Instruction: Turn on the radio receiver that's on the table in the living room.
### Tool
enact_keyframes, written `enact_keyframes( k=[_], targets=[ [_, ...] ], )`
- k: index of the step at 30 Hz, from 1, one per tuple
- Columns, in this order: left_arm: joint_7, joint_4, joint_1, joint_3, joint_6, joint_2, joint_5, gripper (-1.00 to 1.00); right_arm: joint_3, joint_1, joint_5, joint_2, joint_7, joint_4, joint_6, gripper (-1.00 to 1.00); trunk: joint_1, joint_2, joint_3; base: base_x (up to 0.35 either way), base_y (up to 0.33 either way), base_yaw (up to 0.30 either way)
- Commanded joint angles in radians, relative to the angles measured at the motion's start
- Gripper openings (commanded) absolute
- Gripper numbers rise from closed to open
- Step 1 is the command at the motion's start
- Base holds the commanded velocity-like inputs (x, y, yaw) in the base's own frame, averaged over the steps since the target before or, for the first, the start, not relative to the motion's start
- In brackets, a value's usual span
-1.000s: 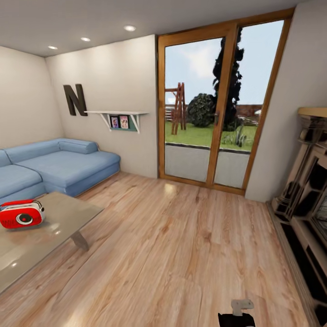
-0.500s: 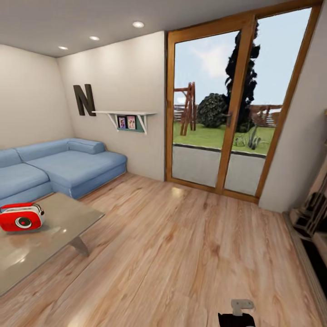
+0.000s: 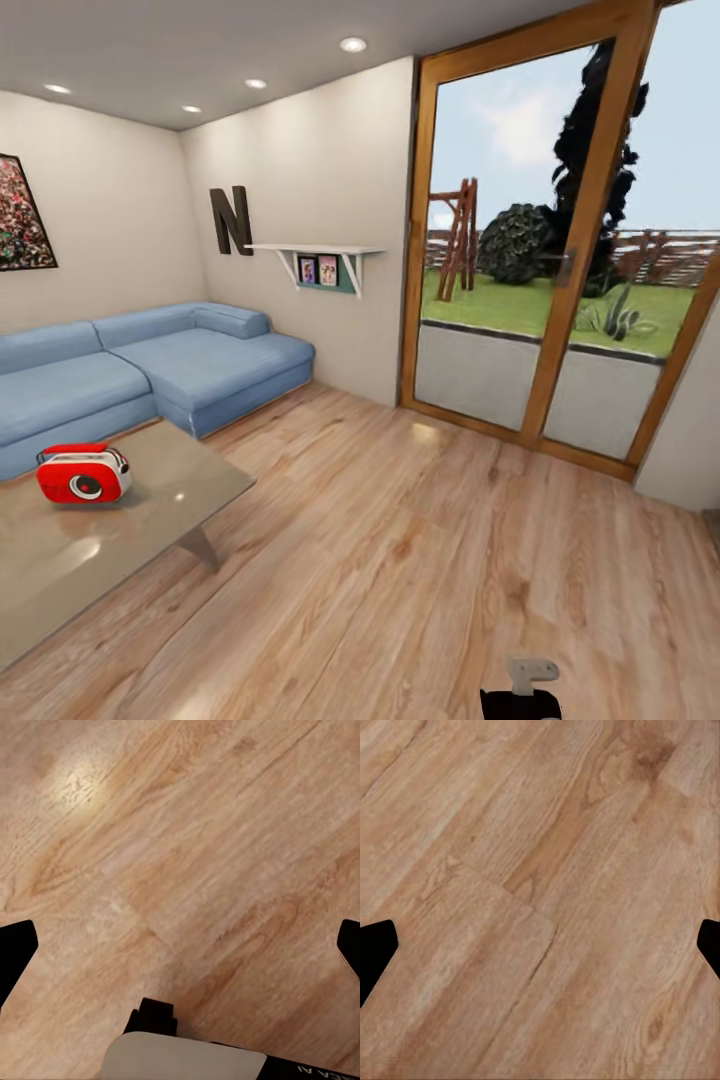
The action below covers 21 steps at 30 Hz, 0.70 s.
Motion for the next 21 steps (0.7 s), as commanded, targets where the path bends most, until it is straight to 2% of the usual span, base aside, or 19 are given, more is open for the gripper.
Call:
enact_keyframes(
  k=[1, 21],
  targets=[
    [0.0, 0.0, 0.0, 0.0, 0.0, 0.0, 0.0, 1.0, 0.0, 0.0, 0.0, 0.0, 0.0, 0.0, 0.0, 1.0, 0.0, 0.0, 0.0, 0.321, -0.001, 0.251],
    [0.001, 0.0, -0.001, 0.001, 0.001, 0.001, 0.0, 1.0, 0.0, 0.0, 0.0, 0.0, 0.0, 0.0, 0.0, 1.0, 0.0, 0.0, 0.0, 0.324, 0.0, 0.254]
  ],
)
